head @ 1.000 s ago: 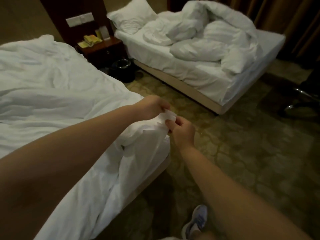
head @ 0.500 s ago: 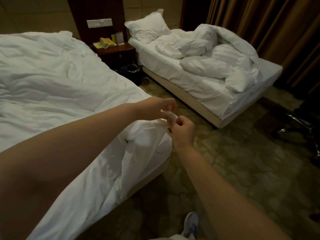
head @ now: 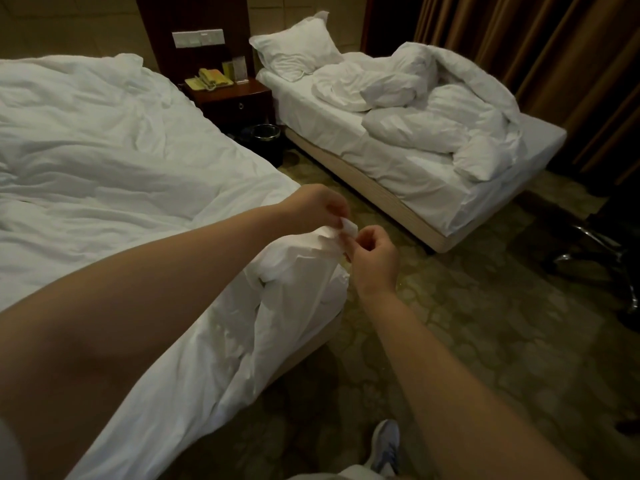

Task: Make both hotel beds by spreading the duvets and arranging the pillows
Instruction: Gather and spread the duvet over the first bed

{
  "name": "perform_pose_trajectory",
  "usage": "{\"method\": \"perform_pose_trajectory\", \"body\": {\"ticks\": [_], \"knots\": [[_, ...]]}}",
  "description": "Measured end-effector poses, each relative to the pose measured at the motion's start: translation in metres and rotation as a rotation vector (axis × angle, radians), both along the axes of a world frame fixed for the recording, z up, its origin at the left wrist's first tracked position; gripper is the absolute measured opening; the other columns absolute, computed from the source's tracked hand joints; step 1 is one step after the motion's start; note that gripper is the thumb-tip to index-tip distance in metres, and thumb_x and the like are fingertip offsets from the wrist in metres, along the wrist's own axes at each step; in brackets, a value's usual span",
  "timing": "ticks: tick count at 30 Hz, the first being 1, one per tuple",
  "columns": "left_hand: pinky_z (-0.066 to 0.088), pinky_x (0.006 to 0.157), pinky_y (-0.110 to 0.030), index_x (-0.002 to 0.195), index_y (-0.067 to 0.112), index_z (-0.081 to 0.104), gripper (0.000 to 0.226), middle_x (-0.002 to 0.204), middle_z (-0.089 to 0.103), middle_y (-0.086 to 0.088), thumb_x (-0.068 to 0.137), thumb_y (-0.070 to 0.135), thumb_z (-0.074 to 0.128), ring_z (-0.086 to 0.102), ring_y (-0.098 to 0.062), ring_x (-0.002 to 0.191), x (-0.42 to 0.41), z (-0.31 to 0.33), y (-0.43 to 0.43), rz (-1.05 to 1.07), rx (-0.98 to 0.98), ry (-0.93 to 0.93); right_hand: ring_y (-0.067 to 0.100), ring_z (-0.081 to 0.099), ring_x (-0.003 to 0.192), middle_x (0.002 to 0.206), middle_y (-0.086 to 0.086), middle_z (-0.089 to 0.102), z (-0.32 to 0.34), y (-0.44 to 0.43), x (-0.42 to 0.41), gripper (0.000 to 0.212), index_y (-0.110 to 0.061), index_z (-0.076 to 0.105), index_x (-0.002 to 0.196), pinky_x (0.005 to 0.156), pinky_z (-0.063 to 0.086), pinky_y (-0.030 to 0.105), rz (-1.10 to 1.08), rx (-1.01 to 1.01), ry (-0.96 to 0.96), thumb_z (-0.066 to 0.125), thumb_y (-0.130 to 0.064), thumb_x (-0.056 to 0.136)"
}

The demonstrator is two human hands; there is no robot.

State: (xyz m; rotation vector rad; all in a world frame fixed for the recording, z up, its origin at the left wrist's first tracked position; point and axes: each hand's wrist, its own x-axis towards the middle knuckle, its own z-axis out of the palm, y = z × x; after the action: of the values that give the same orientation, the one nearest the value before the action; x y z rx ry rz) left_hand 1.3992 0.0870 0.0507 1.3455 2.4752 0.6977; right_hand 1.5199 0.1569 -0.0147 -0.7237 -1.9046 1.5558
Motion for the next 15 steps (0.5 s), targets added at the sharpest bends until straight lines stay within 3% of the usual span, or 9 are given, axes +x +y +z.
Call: {"method": "perform_pose_trajectory", "body": {"ticks": [2, 4, 8, 11, 15], "knots": [[0.043, 0.076, -0.020, 0.100, 0.010, 0.071, 0.017, 0.089, 0.062, 0.002, 0.083, 0.011, 0.067, 0.056, -0.012, 0.086, -0.003, 0.000, 0.002, -0.017, -0.008, -0.009, 0.016, 0.059, 0.076, 0.083, 0.001, 0.063, 0.000, 0.004, -0.002, 0.021, -0.017, 0.058, 0.086, 0.070, 0.053, 0.029, -0.011, -0.008, 0.008, 0.068, -0.035, 0.085], [0.046, 0.082, -0.026, 0.101, 0.011, 0.072, 0.018, 0.092, 0.066, 0.000, 0.084, 0.012, 0.067, 0.057, -0.012, 0.086, -0.004, 0.002, 0.005, -0.041, -0.030, 0.001, 0.013, 0.059, 0.075, 0.083, 0.001, 0.064, -0.001, 0.006, -0.004, 0.020, -0.017, 0.060, 0.085, 0.070, 0.053, 0.027, -0.020, -0.019, 0.030, 0.067, -0.035, 0.087], [0.044, 0.079, -0.023, 0.104, 0.012, 0.073, 0.021, 0.098, 0.069, -0.003, 0.085, 0.012, 0.066, 0.055, -0.009, 0.085, -0.010, 0.005, 0.012, -0.079, -0.066, 0.038, 0.008, 0.054, 0.067, 0.074, -0.002, 0.061, -0.001, 0.009, -0.009, 0.020, -0.017, 0.058, 0.075, 0.066, 0.048, 0.022, -0.035, -0.063, 0.043, 0.069, -0.029, 0.086], [0.041, 0.072, -0.019, 0.105, 0.011, 0.072, 0.020, 0.100, 0.069, -0.003, 0.085, 0.012, 0.065, 0.054, -0.009, 0.085, -0.014, 0.005, 0.015, -0.094, -0.090, 0.065, 0.011, 0.052, 0.065, 0.067, -0.003, 0.058, -0.002, 0.013, -0.015, 0.024, -0.017, 0.056, 0.067, 0.069, 0.049, 0.029, -0.023, -0.114, 0.039, 0.072, -0.025, 0.084], [0.041, 0.075, -0.023, 0.103, 0.013, 0.072, 0.019, 0.098, 0.069, -0.003, 0.086, 0.013, 0.063, 0.055, -0.012, 0.086, -0.019, 0.006, 0.019, -0.134, -0.144, 0.117, 0.013, 0.051, 0.065, 0.064, -0.003, 0.056, -0.002, 0.015, -0.022, 0.028, -0.015, 0.055, 0.064, 0.070, 0.050, 0.032, -0.033, -0.146, 0.055, 0.072, -0.026, 0.083]]}}
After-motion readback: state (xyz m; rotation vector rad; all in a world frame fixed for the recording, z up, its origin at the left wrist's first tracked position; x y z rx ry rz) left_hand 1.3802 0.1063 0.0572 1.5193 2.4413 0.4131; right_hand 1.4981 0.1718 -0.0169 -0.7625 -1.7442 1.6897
